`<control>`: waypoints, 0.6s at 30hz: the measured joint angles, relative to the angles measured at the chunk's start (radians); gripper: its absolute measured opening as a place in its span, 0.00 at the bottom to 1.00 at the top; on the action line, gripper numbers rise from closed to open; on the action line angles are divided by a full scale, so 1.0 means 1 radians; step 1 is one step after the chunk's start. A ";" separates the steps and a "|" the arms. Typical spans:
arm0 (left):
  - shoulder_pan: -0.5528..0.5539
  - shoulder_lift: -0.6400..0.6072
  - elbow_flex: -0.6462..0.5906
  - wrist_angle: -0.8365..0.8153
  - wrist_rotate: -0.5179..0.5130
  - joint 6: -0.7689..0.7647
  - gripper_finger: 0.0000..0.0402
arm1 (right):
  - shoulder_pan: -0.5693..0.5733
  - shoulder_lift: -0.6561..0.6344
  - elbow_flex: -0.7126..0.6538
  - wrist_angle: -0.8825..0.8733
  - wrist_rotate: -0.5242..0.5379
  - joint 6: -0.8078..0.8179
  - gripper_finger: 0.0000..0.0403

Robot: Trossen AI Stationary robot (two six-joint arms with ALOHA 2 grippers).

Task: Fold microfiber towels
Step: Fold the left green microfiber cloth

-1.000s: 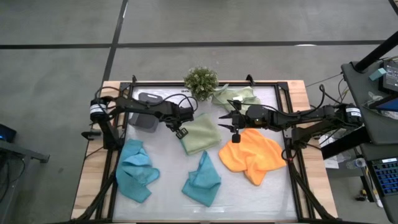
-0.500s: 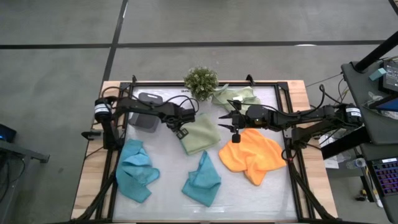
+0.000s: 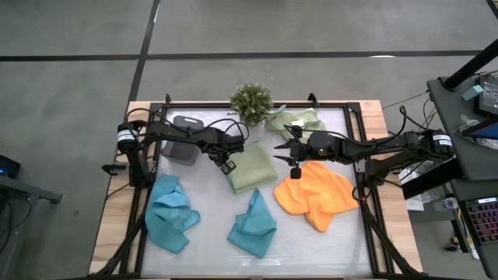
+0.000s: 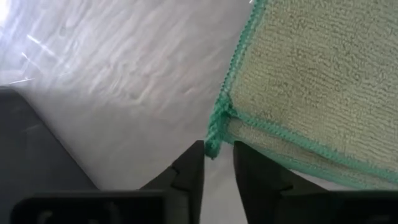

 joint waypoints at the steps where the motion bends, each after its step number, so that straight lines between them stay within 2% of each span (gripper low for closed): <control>1: 0.000 0.000 0.000 -0.001 0.000 0.001 0.22 | 0.000 0.000 0.000 -0.007 0.000 0.001 0.32; 7: -0.016 -0.028 0.034 -0.070 0.022 0.033 0.25 | 0.000 0.000 0.000 -0.044 0.000 0.034 0.32; 10: -0.064 -0.081 0.031 -0.043 0.024 0.149 0.25 | 0.000 0.000 0.000 -0.043 0.000 0.053 0.32; 13: -0.146 -0.134 -0.002 0.023 0.024 0.315 0.25 | 0.000 0.000 0.000 -0.041 0.000 0.081 0.32; 18: -0.285 -0.176 -0.080 0.326 0.012 0.449 0.25 | 0.001 0.050 0.000 0.027 0.000 0.176 0.32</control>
